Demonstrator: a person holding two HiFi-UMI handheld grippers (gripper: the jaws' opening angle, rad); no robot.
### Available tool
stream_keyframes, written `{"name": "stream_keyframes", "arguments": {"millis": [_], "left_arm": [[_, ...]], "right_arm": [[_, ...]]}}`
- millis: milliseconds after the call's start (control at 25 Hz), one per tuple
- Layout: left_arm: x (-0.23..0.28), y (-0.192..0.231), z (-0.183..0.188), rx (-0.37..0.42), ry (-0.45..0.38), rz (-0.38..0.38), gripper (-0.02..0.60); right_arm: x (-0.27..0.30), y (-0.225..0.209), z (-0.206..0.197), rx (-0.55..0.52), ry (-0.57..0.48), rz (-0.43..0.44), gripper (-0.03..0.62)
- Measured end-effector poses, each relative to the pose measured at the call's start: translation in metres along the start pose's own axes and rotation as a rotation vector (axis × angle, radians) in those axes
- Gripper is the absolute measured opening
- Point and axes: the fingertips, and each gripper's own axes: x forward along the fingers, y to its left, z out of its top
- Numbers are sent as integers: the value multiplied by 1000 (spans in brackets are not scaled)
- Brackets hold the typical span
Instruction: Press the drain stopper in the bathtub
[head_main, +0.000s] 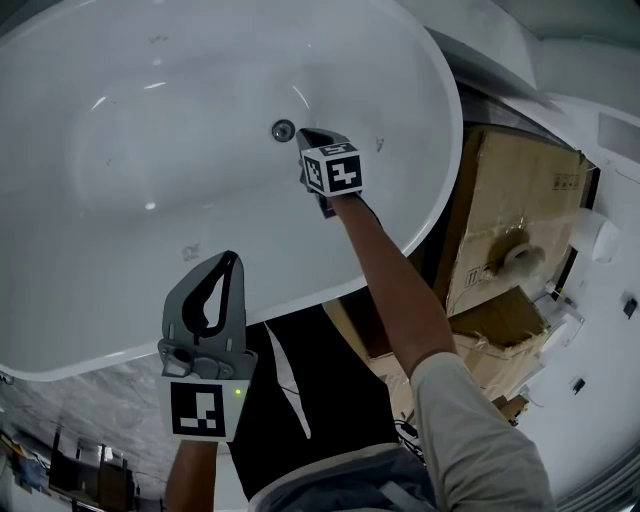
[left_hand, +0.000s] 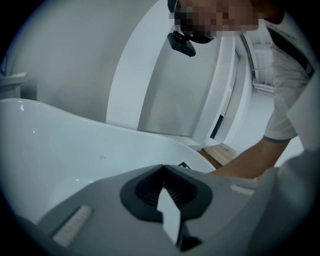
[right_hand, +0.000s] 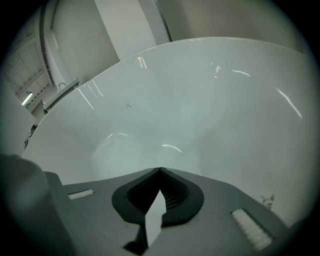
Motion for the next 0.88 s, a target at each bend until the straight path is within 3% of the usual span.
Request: {"name": "stream_keyframes", "arguments": {"millis": [160,320,880], "left_arm": [[-9,-8,11,-7,-2,-4,0],[-15,-17,34,-7,-59,-4,0],[-38,-45,89,2,-71,-38,0]], "right_arm": [[-25,-1,7,0,-20,0,-6],[-56,-2,13,11,-39,-1,-6],[-125,13,38,25,-90,44,-6]]}}
